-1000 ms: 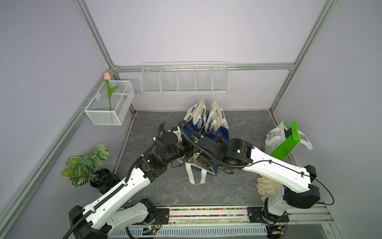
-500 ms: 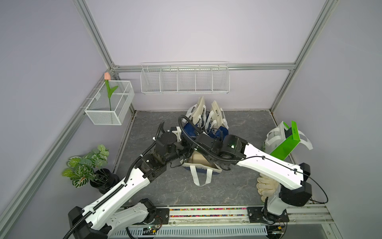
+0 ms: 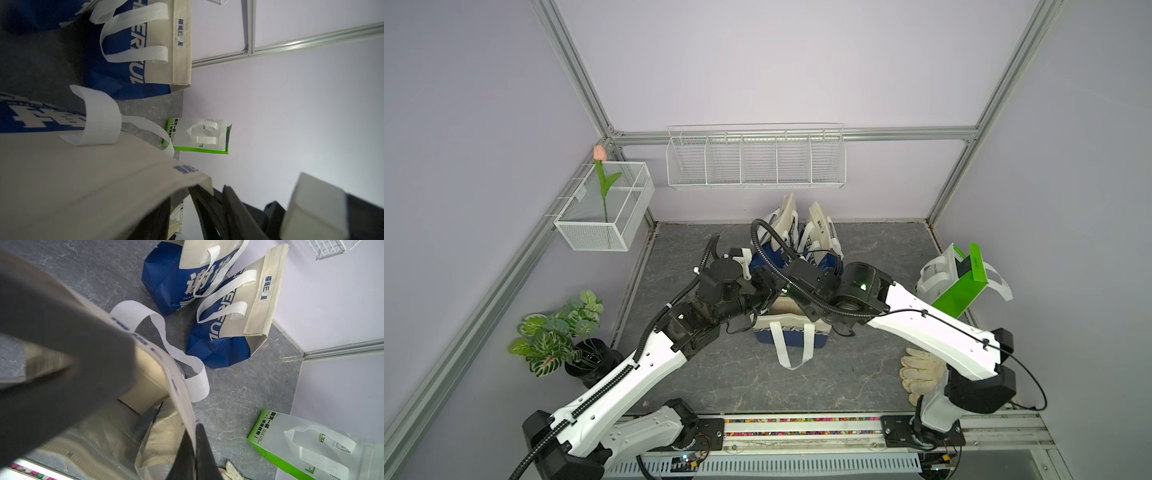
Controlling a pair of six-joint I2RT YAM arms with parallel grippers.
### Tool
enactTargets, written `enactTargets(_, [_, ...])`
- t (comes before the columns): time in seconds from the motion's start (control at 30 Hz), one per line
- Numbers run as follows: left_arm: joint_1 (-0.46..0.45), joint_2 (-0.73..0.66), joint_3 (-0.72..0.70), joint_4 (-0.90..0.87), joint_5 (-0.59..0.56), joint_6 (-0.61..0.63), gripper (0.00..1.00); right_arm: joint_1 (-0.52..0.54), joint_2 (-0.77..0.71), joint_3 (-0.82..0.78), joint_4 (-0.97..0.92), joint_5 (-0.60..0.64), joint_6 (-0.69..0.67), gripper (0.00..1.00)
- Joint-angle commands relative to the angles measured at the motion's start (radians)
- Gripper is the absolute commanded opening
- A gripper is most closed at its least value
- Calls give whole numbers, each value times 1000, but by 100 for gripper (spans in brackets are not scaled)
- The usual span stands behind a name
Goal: Open the takeout bag
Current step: Pick up the takeout bag at the center of the board.
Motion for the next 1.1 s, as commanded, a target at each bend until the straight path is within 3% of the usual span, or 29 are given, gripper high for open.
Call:
enactTargets(0.0, [4, -40, 98, -196, 1, 212, 56, -29, -66, -32, 44, -125, 26, 7])
enactTargets(0.1, [4, -100, 145, -360, 18, 342, 83, -44, -87, -36, 53, -169, 33, 7])
enactTargets(0.13, [3, -128, 149, -405, 33, 373, 85, -47, -92, -35, 53, -169, 31, 7])
enactTargets(0.3, [-3, -239, 92, -548, 91, 391, 81, -60, -94, -29, 55, -199, 35, 7])
enactTargets(0.43, [-85, -293, -31, -451, 137, 285, 79, -63, -97, -43, 83, -226, 44, 7])
enactTargets(0.57, [-195, -250, -81, -416, 50, 221, 79, -63, -99, -53, 96, -251, 53, 7])
enactTargets(0.93, [-197, -122, -97, -225, -109, 55, 80, -55, -175, -175, 165, -305, 77, 7])
enactTargets(1.07, [-197, -76, -64, -260, -150, 31, 80, -57, -194, -207, 184, -309, 85, 7])
